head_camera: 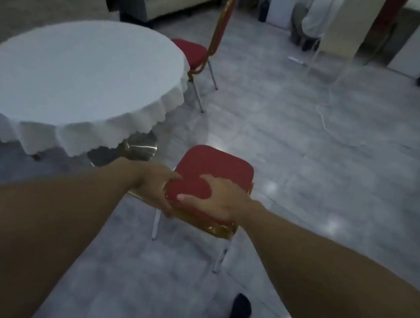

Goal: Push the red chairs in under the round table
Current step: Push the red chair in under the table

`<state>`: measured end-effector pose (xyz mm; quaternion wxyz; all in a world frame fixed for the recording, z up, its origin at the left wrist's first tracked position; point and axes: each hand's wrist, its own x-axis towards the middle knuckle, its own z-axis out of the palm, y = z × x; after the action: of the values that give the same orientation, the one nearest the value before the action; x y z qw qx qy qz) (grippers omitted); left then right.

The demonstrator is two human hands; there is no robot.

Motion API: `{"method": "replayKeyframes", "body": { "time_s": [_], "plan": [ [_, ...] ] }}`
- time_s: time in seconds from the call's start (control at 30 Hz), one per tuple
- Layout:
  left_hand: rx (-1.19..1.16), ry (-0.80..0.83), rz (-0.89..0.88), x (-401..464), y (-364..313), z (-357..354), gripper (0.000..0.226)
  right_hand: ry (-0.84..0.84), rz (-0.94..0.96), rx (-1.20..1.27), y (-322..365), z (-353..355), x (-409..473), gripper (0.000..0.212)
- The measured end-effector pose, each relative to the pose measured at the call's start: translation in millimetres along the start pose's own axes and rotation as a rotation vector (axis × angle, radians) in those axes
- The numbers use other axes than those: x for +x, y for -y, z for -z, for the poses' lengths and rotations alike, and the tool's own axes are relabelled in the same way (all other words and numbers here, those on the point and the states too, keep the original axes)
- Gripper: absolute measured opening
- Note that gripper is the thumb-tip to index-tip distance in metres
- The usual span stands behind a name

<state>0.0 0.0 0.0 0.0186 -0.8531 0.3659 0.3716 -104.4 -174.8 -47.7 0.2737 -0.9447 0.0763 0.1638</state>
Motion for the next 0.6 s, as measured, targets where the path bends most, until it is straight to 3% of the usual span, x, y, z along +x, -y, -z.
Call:
{"method": "replayKeyframes", "body": {
  "time_s": [0.1,0.17,0.3,0.47,0.6],
  "plan": [
    [0.125,0.061,-0.005,19,11,-26,0.094,0.08,-0.004,0.081,-6,-28,-7,0.101],
    [0.178,0.054,-0.013,31,19,-44,0.083,0.116,-0.027,0.058,-11,-50,-9,0.095],
    [0.204,-0.035,-0.121,45,32,-56,0.037,0.098,-0.093,0.002,-13,-77,2,0.085],
    [0.145,-0.01,-0.187,50,49,-52,0.045,0.03,-0.114,-0.01,-7,-87,17,0.056],
    [0.088,-0.05,-0.232,52,62,-51,0.05,0.014,-0.138,-0.07,-10,-94,26,0.057]
  ]
}}
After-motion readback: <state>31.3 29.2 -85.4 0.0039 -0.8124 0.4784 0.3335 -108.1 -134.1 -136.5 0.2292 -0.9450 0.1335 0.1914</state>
